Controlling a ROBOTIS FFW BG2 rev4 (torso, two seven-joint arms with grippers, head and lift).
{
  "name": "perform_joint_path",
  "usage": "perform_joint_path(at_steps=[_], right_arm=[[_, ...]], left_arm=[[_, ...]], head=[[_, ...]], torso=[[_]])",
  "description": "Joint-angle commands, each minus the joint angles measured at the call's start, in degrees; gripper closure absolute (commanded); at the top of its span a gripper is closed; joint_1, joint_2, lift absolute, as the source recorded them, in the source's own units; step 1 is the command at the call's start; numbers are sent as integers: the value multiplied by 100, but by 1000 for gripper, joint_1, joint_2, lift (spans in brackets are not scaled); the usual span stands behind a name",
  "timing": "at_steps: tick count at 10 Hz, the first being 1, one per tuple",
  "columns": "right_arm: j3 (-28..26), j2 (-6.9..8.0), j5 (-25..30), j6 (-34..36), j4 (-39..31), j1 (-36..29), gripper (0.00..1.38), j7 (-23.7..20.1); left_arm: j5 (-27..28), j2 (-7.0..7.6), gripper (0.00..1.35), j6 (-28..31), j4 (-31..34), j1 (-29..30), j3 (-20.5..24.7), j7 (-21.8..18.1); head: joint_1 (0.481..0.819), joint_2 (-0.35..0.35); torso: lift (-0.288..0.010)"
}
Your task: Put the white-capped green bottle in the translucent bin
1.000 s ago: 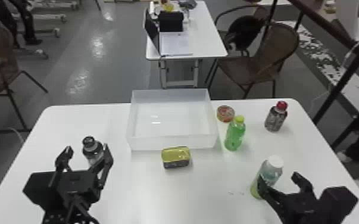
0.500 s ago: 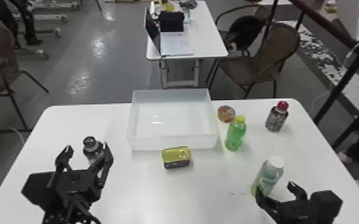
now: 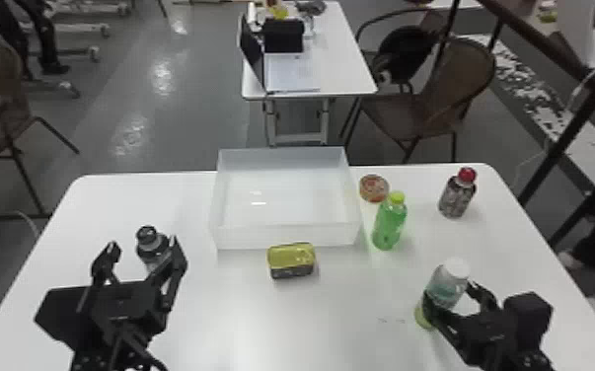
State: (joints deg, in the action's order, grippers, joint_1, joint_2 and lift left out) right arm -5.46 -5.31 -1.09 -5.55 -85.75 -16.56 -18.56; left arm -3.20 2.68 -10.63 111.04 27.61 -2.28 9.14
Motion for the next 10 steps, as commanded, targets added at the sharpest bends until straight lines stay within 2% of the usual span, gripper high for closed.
perform_joint_path(at_steps=[1,2,3,5,6,7,8,10], right_arm=[[1,-5,-31,-104,217,127,565,-95],[1,-5,-14,-77,234,127,699,-139],[1,12,4,2,208,109,898,-148],[10,56,-75,98,111,127,938,-210],[36,82,-216,283,-135,127,937,-236],[62,170,-277,450,-477,197,937,-271],[89,241,-321,520,-609,373,937,-403],[291,267,-348,573,-460,900,937,-623]], left_arm=[[-58,-4,403,-97,-38,-1,0,0],[-49,-4,403,-97,-38,-10,0,0],[-49,-4,403,-106,-47,-1,-9,0],[-49,-4,403,-115,-56,-10,-27,0],[-58,-4,403,-106,-65,-19,-35,0],[-58,-4,403,-88,-82,-36,-53,0],[-49,-4,403,-97,-100,-54,-71,0],[-67,13,403,-123,-188,-151,-150,0]], head=[[695,-1],[695,0],[695,3],[695,5],[695,7],[695,11],[695,20],[695,42]], torso=[[-21],[-21],[-21],[-21],[-21],[-21],[-21],[-21]])
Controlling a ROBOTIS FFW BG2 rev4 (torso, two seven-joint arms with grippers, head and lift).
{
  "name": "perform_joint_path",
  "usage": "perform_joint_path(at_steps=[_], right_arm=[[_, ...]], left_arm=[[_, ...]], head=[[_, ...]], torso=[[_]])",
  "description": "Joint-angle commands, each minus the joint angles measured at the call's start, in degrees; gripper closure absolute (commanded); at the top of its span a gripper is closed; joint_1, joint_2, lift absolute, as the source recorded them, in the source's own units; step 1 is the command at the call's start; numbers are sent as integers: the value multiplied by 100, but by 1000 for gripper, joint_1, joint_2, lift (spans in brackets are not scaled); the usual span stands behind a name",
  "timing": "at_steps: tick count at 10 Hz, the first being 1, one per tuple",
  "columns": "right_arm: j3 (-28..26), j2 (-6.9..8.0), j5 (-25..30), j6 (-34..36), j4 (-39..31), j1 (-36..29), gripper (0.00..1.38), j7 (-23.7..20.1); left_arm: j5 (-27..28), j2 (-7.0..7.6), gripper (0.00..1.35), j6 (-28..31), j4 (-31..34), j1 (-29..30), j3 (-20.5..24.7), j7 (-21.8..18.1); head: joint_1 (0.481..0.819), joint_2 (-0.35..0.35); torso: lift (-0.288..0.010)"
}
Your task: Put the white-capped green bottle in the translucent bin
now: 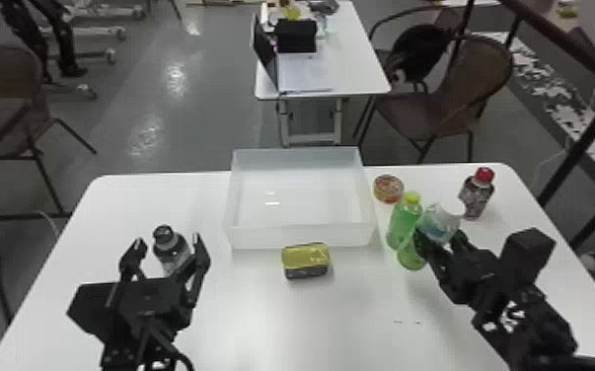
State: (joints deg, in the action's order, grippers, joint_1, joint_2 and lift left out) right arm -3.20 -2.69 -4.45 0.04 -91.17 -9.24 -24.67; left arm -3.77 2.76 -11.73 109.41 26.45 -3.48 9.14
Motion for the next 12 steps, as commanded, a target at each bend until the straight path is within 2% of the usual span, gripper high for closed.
perform_joint_path(at_steps=[1,4,7,8,10,12], right_arm=[[224,-3,-179,-224,425,388,937,-73],[786,6,-337,-672,1198,968,937,-82],[1226,41,-433,-1410,2095,1680,937,-21],[1287,41,-372,-1577,2385,1899,937,67],[1287,137,-179,-1946,3132,2269,937,296],[1278,137,-328,-2439,4063,2647,935,428]], left_arm=[[-54,32,403,-40,-52,-52,-65,0],[-71,14,403,-57,-52,-78,-82,0],[-89,14,401,-57,-96,-131,-126,0],[-106,32,401,-48,-104,-131,-135,-17],[-186,84,403,-154,-140,-140,-179,-17],[-282,111,403,-259,-166,-158,-170,-97]], head=[[695,55],[695,92],[695,142],[695,149],[695,149],[695,136]], torso=[[-21],[-21],[-21],[-21],[-21],[-21]])
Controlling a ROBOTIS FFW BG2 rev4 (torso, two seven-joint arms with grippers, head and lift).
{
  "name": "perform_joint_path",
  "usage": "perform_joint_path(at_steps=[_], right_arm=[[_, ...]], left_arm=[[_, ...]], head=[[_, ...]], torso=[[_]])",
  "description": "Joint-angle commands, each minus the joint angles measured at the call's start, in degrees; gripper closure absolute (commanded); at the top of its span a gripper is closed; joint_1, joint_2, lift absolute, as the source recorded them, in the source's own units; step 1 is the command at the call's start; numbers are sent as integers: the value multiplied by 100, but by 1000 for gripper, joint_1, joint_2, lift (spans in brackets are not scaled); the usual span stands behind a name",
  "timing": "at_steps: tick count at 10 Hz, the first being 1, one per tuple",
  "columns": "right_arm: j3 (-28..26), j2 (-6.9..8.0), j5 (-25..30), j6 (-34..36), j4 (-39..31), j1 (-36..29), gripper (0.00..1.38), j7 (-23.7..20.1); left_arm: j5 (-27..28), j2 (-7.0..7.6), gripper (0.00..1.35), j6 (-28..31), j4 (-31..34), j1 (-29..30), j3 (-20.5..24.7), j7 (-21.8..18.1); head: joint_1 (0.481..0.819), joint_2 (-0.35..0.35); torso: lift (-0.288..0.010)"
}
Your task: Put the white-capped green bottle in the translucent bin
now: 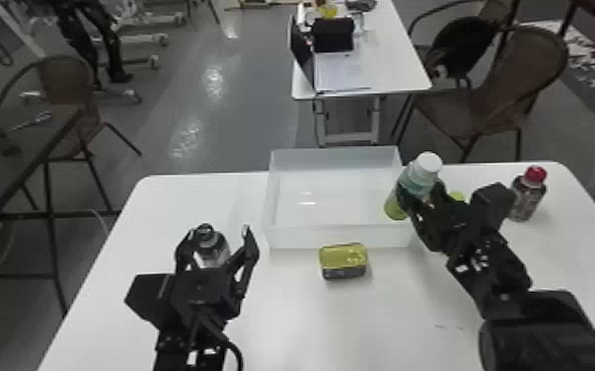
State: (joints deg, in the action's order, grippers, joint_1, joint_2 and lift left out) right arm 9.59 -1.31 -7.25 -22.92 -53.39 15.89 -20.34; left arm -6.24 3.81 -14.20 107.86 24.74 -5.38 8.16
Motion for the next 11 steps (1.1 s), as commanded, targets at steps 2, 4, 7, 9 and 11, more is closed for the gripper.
perform_joint_path(at_steps=[2,4,7,9,11], right_arm=[[8,17,48,-503,918,546,935,-190],[8,-1,31,-670,1454,880,935,-207],[140,-27,-365,-776,1973,1109,711,-207],[342,-62,-716,-872,2281,1346,-2,-295],[430,-54,-778,-872,2298,1416,-2,-366]], left_arm=[[-53,-3,403,-48,-10,48,81,-25],[-88,-65,403,-100,-81,-13,81,-121],[-158,-3,404,-223,-212,-172,90,-209],[-220,76,404,-250,-283,-277,-15,-227],[-220,76,404,-267,-300,-303,-33,-236]], head=[[695,128],[695,132],[695,113],[695,109],[695,101]], torso=[[-21],[-21],[-21],[-21],[-21]])
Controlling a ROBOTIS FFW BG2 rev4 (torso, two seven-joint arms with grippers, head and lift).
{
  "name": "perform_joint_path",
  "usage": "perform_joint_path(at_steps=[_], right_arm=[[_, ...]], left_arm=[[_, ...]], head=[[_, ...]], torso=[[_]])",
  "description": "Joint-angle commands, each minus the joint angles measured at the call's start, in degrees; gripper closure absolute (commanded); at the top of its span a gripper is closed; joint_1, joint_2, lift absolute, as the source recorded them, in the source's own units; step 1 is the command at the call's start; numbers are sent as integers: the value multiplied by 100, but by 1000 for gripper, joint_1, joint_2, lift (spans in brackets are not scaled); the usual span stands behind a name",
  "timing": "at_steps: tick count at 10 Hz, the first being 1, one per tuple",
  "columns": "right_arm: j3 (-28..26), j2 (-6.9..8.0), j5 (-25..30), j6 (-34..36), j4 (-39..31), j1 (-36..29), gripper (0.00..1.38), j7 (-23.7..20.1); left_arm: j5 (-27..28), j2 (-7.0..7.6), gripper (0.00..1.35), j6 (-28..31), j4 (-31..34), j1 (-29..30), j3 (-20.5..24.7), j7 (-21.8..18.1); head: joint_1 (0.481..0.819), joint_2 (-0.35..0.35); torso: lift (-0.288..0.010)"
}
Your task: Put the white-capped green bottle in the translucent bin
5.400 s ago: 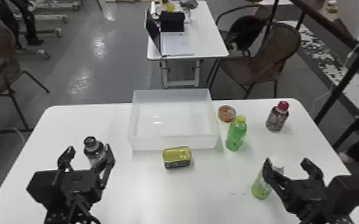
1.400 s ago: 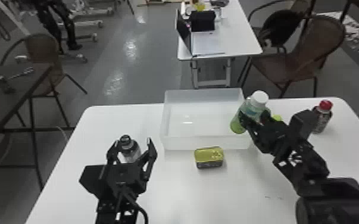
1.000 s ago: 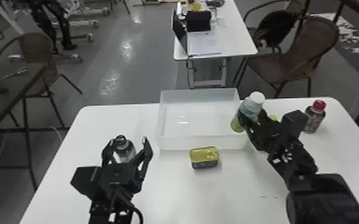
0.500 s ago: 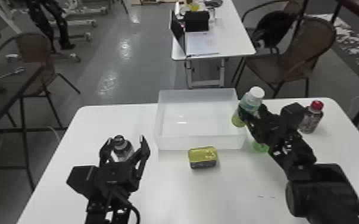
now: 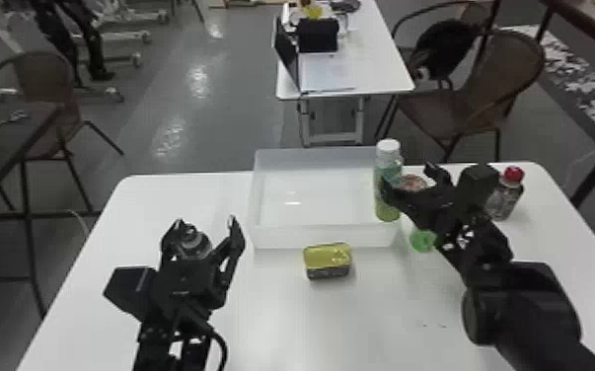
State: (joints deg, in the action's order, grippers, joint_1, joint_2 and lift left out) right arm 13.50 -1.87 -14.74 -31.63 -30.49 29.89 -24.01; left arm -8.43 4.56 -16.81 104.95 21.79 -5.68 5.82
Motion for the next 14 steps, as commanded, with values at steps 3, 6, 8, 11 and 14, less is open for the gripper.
perform_joint_path(at_steps=[3,6,8,11,14], right_arm=[[39,11,-46,-1,-62,-71,-2,-7],[39,28,-178,16,-537,-370,-2,-25],[-111,-59,33,904,-2304,-1284,-2,265],[-216,-569,235,1950,-4809,-2743,-2,907],[-506,-683,587,2653,-6681,-4193,32,1372]], left_arm=[[-9,-8,404,-33,-1,36,-12,-2],[52,-8,406,-51,-1,53,-21,-2],[184,-43,406,-59,-1,27,-21,-2],[421,-210,404,-68,-36,36,50,-2],[500,-245,404,-156,-80,133,58,7]], head=[[695,104],[695,107],[695,115],[695,105],[695,82]], torso=[[-21],[-21],[-21],[-21],[-21]])
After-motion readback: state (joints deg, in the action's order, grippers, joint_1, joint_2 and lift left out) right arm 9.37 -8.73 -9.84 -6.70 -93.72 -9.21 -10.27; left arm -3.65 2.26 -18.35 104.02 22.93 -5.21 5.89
